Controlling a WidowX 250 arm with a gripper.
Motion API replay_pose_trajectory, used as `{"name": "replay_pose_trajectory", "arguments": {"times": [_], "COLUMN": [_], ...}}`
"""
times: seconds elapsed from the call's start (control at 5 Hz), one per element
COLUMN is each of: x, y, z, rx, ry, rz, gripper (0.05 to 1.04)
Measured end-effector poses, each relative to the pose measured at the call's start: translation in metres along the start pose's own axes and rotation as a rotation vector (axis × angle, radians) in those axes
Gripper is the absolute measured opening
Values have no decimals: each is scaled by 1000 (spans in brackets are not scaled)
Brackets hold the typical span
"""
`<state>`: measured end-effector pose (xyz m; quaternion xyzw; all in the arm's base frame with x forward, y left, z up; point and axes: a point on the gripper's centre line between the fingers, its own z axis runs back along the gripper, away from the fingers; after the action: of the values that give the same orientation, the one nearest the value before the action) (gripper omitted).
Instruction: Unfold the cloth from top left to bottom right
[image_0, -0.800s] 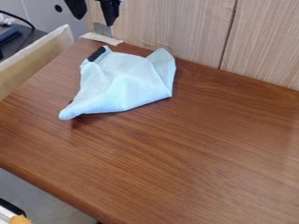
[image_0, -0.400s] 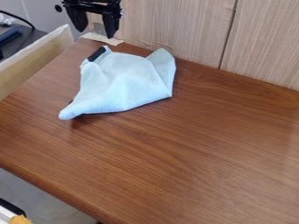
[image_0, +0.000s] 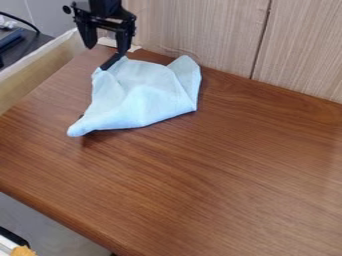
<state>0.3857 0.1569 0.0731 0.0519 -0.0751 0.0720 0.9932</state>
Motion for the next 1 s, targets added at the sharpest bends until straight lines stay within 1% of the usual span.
{"name": "replay_pose_trajectory", "arguments": {"times": [0.2,0.4,0.6,0.8,1.0], "x": [2,-2,1,-2,-2], "y": [9,12,14,12,13], "z": [-13,-26,-25,-37,-39], "rx": [-27,-6,23,20,39], "ry": [18,51,33,59,53], "rz": [7,-2,-14,-6,18], "gripper": [1000,1000,952,670,368]}}
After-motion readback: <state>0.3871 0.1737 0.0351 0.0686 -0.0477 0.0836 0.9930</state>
